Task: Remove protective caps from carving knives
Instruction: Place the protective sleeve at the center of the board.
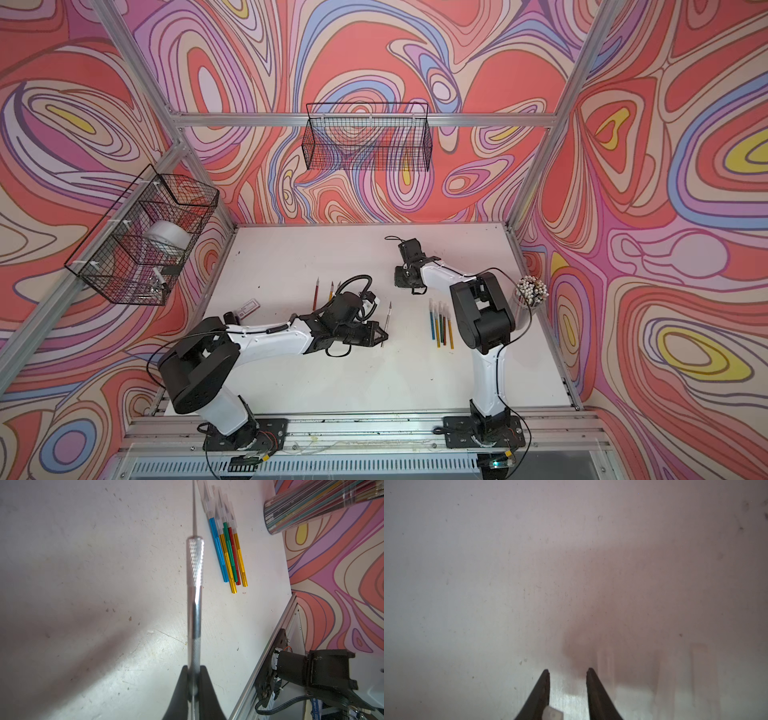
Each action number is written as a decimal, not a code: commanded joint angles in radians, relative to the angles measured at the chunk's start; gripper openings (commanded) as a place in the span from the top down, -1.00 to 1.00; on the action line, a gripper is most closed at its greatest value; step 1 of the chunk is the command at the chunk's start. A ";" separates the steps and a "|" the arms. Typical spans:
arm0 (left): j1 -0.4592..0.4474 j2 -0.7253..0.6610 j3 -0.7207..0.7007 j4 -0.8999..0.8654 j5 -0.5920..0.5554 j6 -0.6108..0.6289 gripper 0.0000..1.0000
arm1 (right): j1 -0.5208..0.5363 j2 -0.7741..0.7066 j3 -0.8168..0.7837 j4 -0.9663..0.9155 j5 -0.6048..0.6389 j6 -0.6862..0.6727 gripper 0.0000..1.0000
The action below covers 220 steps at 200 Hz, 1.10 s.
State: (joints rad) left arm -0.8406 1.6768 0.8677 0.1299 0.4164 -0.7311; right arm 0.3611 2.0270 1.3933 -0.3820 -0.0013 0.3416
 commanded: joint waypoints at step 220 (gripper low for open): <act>0.110 0.349 0.322 0.085 0.234 -0.116 0.98 | -0.002 -0.120 -0.066 0.007 -0.043 0.013 0.36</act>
State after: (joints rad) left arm -0.7403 1.9945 1.1564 0.1917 0.6270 -0.8387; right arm 0.3611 1.9469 1.3457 -0.3885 -0.0360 0.3489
